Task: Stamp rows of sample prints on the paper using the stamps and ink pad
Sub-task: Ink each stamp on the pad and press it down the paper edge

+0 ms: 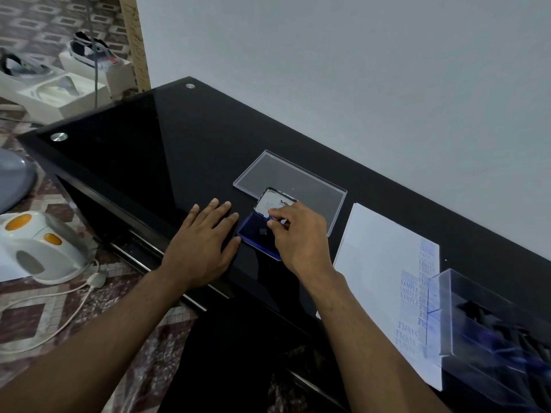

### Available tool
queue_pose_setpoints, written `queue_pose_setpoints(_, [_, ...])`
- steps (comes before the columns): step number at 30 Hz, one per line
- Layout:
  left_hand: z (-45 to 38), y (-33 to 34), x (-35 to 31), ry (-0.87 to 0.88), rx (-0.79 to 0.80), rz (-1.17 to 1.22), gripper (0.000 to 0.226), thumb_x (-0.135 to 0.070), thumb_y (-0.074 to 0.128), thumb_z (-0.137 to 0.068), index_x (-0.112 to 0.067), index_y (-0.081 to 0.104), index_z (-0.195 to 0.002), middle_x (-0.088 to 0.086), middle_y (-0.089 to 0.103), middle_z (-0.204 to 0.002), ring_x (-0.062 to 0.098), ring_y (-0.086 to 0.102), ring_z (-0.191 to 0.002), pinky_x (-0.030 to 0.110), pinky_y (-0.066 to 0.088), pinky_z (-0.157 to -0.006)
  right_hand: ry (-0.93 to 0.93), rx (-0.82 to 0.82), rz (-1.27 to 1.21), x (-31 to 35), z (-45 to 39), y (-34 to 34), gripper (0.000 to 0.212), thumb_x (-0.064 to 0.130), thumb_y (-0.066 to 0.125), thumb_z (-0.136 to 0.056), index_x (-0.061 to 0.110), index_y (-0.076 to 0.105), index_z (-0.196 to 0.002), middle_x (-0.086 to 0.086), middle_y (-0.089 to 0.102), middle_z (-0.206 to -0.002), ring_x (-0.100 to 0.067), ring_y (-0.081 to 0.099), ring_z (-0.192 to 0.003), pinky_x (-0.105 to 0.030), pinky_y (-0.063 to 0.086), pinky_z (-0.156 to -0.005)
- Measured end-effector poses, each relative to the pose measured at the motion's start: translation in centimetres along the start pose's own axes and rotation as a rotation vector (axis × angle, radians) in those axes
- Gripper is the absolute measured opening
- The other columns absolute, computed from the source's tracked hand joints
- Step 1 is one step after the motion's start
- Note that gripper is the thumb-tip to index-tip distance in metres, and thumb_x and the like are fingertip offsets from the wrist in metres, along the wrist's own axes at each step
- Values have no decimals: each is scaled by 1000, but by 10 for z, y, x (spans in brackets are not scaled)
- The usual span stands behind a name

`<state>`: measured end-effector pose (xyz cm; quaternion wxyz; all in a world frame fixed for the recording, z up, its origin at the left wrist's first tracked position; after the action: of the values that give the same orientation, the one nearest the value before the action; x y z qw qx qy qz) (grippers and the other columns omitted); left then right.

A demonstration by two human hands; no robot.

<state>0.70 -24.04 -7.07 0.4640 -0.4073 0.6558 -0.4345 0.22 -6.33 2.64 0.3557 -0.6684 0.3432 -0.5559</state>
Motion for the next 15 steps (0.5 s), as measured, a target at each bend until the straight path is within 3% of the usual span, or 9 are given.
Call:
queue_pose_setpoints(10, [0, 1, 1, -1, -1, -7, 68, -60, 19, -97, -23, 42, -150, 3, 32, -162, 21, 17, -153, 50, 13, -125, 9, 17, 14, 1, -2, 1, 26, 23, 61, -95, 20, 69, -120, 2, 66, -122, -12, 60, -111, -24, 45, -97])
queue_pose_setpoints(15, [0, 2, 1, 0, -6, -14, 68, -59, 19, -98, -23, 43, -150, 3, 32, -162, 21, 17, -153, 49, 13, -125, 8, -13, -29, 0, 1, 1, 24, 22, 65, -93, 21, 72, -116, 2, 68, -115, -10, 63, -100, -24, 49, -92])
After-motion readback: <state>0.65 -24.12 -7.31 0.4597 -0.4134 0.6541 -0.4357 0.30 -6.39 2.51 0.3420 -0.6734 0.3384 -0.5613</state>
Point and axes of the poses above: each hand's wrist, its own z-axis away from the middle knuckle, its own y-axis out of the palm, x = y × z, the point moved 4 cm from there along -z, towards the middle knuckle
